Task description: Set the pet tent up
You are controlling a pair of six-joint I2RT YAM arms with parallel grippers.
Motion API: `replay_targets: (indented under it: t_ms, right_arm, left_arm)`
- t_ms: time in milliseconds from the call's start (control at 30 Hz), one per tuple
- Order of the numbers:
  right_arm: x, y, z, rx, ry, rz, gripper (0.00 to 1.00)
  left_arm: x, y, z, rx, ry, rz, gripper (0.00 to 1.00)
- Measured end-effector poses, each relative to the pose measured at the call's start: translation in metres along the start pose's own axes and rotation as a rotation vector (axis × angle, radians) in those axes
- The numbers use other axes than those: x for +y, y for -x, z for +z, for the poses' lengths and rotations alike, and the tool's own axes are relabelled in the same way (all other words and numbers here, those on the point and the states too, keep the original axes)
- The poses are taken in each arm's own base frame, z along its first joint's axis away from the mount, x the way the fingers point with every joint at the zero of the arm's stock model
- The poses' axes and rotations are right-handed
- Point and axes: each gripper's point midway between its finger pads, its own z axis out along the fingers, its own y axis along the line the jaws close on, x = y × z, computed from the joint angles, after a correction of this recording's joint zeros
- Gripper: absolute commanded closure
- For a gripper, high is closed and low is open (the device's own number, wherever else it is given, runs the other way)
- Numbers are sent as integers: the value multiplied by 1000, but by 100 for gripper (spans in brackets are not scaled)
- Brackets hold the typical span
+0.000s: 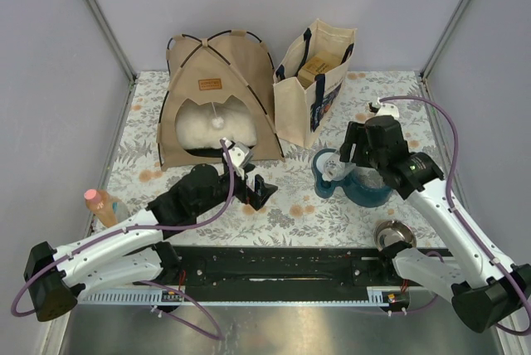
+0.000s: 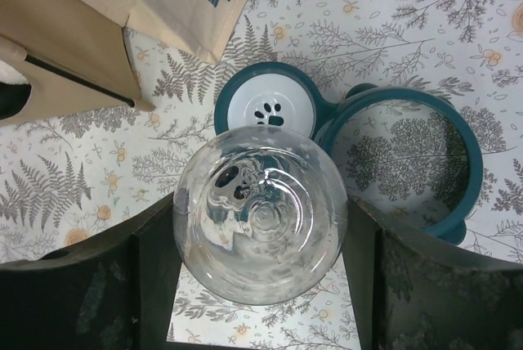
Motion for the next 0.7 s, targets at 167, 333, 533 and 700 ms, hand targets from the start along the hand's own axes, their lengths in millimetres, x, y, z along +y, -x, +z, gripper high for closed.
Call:
replay_targets:
  t_ms: [167,333,533,700]
  right_arm:
    - [0,1,8,-1,-16,-5,66]
    - [-3,-8,17,23,-31,-13,66]
    - [-4,-15,22,40,-36,-17,67]
    - [-7,-23,28,60,-46,-29,67]
  left_arm:
    - [1,-4,-1,10,6,-4,1]
    - [2,-6,-1,17,8,-4,1]
    - [2,-7,-1,18,8,-4,1]
    - [3,-7,-1,17,12,-4,1]
